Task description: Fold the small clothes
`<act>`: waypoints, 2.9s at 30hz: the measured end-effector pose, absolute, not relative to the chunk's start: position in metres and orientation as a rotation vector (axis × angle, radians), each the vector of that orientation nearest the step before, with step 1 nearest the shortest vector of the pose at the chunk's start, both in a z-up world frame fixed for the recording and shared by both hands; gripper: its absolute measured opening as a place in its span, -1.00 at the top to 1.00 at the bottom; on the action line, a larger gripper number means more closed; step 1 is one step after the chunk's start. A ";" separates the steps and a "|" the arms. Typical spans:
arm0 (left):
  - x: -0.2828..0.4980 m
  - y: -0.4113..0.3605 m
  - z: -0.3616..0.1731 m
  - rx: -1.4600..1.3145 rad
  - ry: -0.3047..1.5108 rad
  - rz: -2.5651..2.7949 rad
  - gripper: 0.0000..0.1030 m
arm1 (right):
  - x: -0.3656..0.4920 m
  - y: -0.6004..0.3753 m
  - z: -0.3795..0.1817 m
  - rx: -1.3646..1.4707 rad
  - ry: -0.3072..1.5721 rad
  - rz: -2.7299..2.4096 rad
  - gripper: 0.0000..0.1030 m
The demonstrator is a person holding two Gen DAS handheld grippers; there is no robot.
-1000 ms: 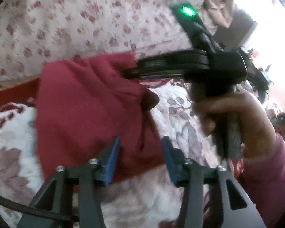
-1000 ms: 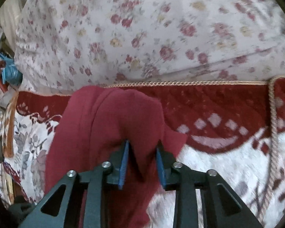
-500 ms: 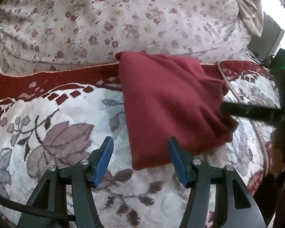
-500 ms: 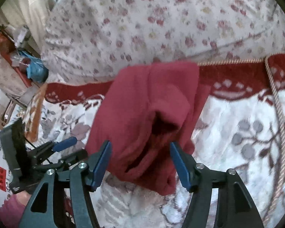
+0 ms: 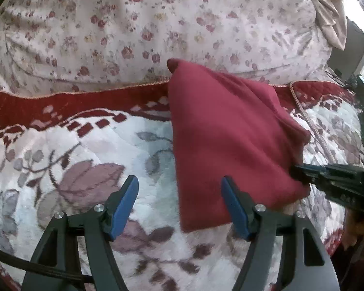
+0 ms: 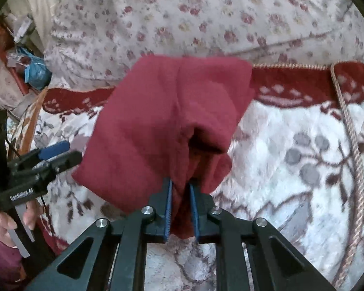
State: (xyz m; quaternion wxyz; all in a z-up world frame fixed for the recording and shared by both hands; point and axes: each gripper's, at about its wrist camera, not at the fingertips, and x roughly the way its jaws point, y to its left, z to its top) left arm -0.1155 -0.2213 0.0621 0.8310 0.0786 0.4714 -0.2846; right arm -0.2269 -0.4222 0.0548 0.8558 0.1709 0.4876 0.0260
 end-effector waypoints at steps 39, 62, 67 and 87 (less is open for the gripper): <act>-0.096 -0.227 0.061 0.068 0.995 -0.655 -0.70 | -0.192 -0.433 0.084 0.332 0.916 -0.123 0.03; -0.041 -0.261 0.022 -0.100 1.178 -0.848 -0.61 | -0.150 -0.466 0.018 0.646 0.893 0.096 -0.53; -0.058 -0.249 0.047 -0.071 1.131 -0.870 -0.18 | -0.159 -0.459 0.042 0.637 0.872 0.118 -0.04; -0.170 -0.133 0.064 0.052 1.036 -0.629 -0.53 | -0.242 -0.363 0.056 0.470 0.938 0.108 -0.49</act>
